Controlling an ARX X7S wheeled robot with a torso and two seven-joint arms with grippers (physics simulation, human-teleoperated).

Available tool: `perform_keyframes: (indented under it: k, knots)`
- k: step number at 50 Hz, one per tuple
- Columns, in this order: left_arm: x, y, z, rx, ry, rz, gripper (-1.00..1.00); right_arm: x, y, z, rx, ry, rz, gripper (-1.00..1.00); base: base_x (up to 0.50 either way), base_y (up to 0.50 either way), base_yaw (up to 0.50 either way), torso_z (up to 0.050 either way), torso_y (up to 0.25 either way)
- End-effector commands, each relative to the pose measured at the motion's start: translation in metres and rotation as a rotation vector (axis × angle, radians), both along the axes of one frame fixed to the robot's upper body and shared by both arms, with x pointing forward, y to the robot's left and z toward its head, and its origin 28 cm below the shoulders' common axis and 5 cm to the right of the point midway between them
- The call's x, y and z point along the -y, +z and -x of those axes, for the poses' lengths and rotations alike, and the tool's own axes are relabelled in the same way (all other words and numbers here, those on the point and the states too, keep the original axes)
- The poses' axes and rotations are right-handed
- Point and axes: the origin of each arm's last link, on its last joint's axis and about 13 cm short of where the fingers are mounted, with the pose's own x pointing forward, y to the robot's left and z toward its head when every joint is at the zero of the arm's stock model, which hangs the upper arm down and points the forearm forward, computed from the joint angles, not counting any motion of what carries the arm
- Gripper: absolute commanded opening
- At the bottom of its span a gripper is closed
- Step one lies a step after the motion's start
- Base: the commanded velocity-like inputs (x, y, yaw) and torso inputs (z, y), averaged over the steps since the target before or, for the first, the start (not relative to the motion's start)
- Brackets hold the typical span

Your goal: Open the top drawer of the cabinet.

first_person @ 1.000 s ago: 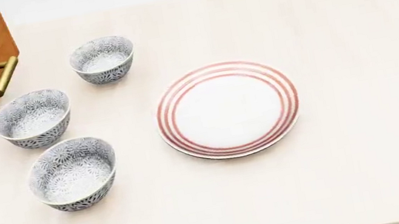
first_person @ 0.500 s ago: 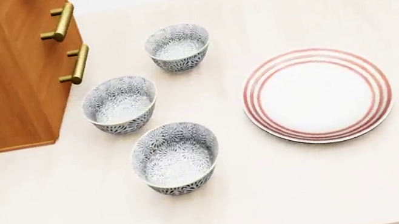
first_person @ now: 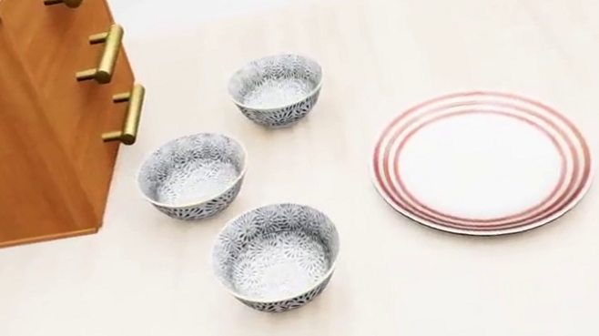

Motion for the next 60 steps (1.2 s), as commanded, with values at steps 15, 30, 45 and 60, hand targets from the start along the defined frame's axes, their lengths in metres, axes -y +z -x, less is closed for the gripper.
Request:
perform_keyframes:
  k: [15, 30, 45, 60]
  knots:
    - [0.0, 0.0, 0.0, -0.005, 0.001, 0.0, 1.0, 0.0, 0.0, 0.0, 0.004, 0.0, -0.004, 1.0, 0.0, 0.0, 0.0, 0.047, 0.129]
    - [-0.003, 0.01, 0.001, -0.024, 0.011, 0.053, 1.0, -0.001, 0.009, 0.002, -0.02, -0.045, -0.056, 1.0, 0.0, 0.0, 0.0, 0.031, 0.078]
    - [0.011, 0.146, -0.001, 0.116, -0.069, 0.047, 1.0, -0.009, 0.145, 0.005, 0.161, 0.038, -0.022, 1.0, 0.0, 0.0, 0.0, 0.0, 0.0]
    - [0.011, 0.139, 0.004, 0.103, -0.068, 0.017, 1.0, -0.009, 0.134, 0.007, 0.149, 0.048, -0.024, 1.0, 0.06, -0.03, 0.0, 0.0, 0.0]
